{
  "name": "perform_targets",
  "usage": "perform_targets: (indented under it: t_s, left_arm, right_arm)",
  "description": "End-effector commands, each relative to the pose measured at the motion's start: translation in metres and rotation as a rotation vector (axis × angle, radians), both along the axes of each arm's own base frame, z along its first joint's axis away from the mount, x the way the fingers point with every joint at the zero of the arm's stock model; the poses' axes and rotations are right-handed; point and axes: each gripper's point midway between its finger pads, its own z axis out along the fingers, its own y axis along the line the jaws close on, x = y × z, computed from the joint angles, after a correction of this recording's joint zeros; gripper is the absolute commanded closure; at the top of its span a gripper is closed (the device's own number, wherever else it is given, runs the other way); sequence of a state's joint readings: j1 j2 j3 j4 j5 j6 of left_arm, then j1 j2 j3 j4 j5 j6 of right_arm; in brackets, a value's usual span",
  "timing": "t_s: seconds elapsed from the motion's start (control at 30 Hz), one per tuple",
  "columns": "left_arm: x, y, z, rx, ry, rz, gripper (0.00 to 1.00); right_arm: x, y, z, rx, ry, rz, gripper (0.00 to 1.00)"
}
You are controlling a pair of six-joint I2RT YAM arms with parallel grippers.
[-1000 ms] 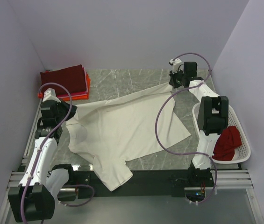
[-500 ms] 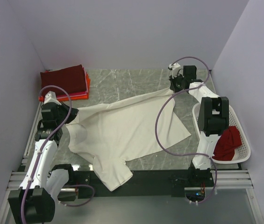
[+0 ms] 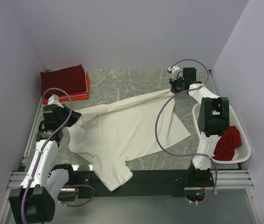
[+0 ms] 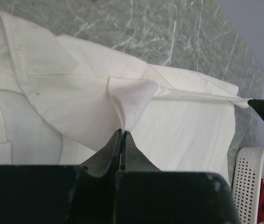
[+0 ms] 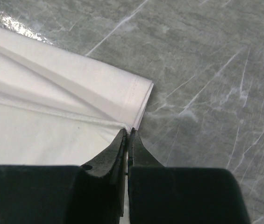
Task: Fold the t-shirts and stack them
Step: Fold the tshirt
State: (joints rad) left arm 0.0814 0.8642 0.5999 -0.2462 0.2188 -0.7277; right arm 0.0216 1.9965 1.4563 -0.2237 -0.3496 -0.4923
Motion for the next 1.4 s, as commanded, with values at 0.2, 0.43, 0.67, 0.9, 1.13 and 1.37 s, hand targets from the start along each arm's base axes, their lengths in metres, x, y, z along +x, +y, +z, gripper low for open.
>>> perform_targets:
  t_s: [0.2,0.43,0.67,0.9,1.13,1.37]
  left_arm:
    - [-0.004,-0.013,-0.011,-0.055,0.032,-0.05,0.99]
    - [-0.019,-0.024,-0.032,-0.089,0.135,-0.102,0.99]
    - [-0.033,-0.044,-0.046,-0.124,0.227,-0.189,0.94]
    - [-0.04,-0.053,-0.053,-0.135,0.284,-0.229,0.95]
    - [-0.061,-0.08,-0.081,-0.154,0.461,-0.374,0.94]
    - [-0.075,-0.098,-0.057,-0.153,0.457,-0.54,0.46]
  right_arm:
    - [0.0,-0.007,0.026,-0.044,-0.051,-0.001,1.0]
    - [-0.018,-0.026,0.013,-0.161,-0.003,-0.002,0.87]
    - [-0.045,-0.034,0.025,-0.175,0.012,-0.01,0.47]
    - [-0.063,-0.014,0.046,-0.079,0.017,0.034,0.45]
    - [-0.077,0.002,0.061,0.009,0.012,0.067,0.45]
    - [-0.083,0.005,0.07,0.03,0.001,0.076,0.45]
